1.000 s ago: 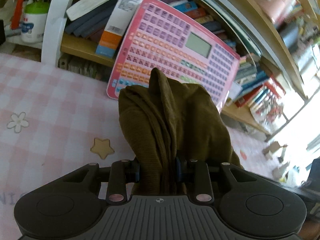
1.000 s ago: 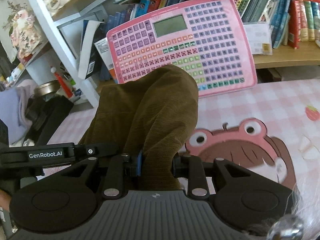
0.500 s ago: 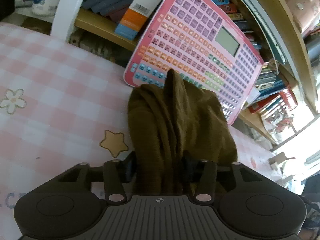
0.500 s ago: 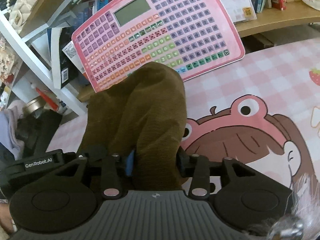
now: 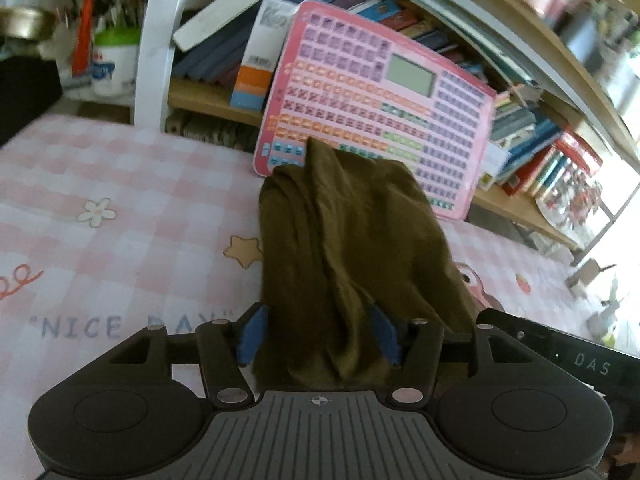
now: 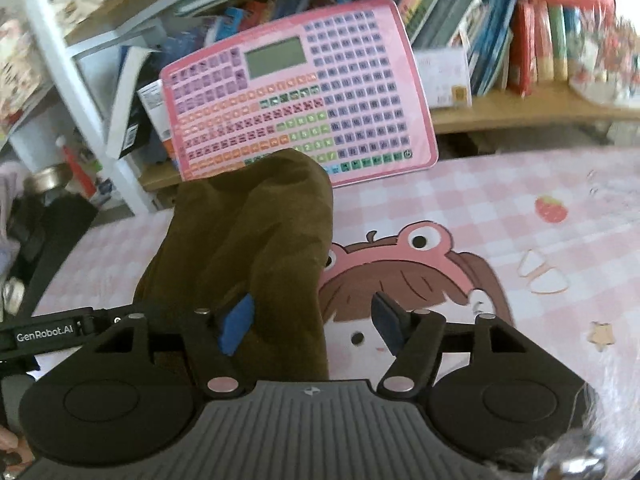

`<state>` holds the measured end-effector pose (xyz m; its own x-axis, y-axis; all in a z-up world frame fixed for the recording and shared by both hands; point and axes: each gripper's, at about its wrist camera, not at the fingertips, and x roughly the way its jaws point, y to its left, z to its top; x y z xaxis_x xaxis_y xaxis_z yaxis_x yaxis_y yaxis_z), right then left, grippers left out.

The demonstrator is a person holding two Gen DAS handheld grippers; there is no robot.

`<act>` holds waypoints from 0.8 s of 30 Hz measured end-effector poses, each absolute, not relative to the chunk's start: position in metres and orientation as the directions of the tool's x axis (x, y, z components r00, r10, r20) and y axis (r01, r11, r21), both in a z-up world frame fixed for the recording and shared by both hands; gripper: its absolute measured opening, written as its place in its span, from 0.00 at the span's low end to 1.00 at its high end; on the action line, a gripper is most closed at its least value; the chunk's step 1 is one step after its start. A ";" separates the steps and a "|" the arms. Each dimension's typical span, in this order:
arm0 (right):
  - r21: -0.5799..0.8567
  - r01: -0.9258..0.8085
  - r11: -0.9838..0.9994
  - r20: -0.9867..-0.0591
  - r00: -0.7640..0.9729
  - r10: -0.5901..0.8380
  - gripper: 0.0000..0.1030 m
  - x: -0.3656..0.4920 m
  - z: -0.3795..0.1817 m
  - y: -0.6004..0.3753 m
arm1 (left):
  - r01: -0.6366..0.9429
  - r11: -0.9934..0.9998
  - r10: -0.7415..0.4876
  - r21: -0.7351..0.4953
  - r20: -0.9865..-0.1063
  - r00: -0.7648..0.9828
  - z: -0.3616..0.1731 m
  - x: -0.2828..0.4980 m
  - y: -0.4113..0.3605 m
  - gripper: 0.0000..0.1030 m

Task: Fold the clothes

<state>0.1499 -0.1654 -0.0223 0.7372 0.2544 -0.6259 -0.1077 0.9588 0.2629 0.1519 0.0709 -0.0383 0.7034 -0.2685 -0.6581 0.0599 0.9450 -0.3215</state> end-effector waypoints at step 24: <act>0.128 -0.064 0.990 -0.615 0.778 0.130 0.85 0.048 -0.021 -0.173 | -0.020 0.999 -0.007 -0.037 -0.621 0.784 -0.024 0.043 0.017 0.99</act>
<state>0.0477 -0.1734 -0.0211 0.7776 0.1298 -0.6152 -0.0636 0.9897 0.1283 0.0432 0.0169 -0.0236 0.7837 -0.0072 -0.6211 -0.0201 0.9991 -0.0369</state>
